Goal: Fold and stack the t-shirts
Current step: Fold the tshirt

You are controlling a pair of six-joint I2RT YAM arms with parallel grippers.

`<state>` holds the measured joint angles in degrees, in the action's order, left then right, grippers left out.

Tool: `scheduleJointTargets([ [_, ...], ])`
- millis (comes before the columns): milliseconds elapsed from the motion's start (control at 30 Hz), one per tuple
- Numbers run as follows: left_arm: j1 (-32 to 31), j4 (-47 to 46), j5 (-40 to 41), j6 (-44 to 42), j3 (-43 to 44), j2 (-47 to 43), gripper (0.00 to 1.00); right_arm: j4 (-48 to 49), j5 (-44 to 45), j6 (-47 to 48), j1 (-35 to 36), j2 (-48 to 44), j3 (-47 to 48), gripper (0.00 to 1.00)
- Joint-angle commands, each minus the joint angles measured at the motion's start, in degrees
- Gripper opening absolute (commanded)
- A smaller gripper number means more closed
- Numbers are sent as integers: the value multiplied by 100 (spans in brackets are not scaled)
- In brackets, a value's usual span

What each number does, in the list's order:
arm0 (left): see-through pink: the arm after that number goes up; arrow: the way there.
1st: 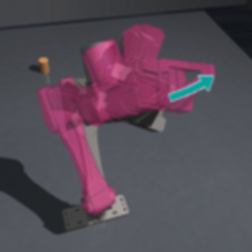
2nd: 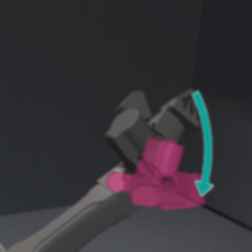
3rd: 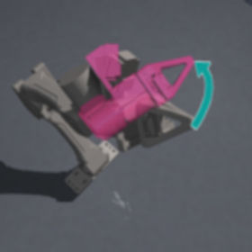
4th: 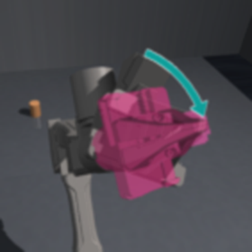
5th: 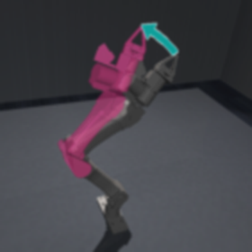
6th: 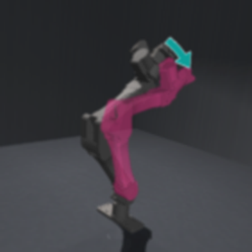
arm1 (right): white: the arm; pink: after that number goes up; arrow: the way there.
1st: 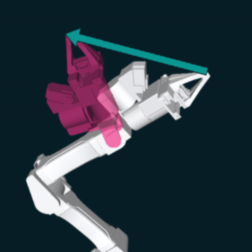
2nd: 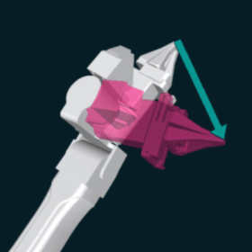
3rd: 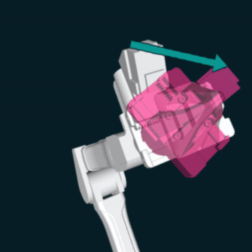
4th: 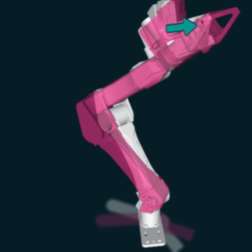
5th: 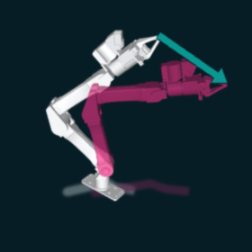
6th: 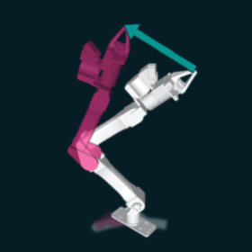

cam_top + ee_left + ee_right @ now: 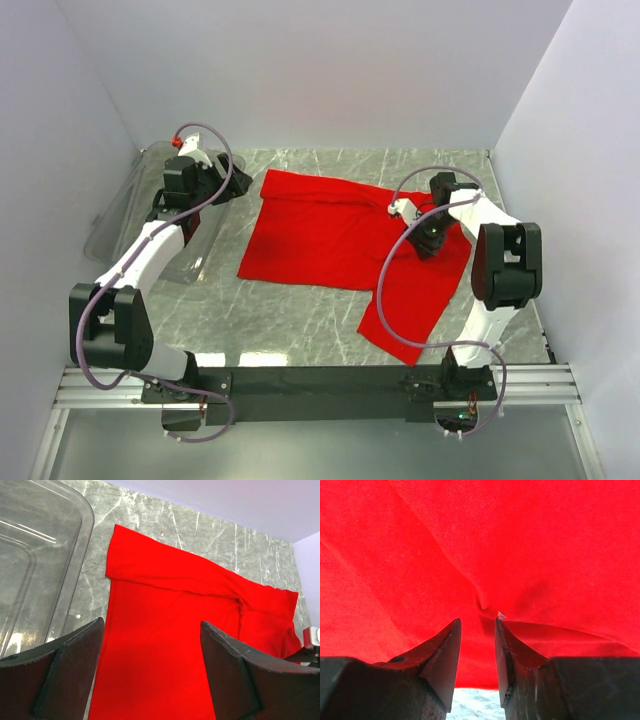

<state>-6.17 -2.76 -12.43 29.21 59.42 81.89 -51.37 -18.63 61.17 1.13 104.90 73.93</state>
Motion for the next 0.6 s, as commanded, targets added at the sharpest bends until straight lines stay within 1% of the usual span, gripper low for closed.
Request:
scheduleJointTargets([
  [0, 11, -286, -128, 32, -61, -199, 83, 67, 53, 18, 54, 188, 226, 41],
  [100, 11, -286, -120, 58, -97, -235, 83, -162, -9, 193, 151, 294, 306, 41],
  [400, 11, -251, -111, 32, -115, -270, 83, -48, 123, 220, 204, 513, 306, 41],
  [567, 11, -216, -93, 14, -88, -287, 83, 22, 307, 299, 204, 575, 254, 37],
])
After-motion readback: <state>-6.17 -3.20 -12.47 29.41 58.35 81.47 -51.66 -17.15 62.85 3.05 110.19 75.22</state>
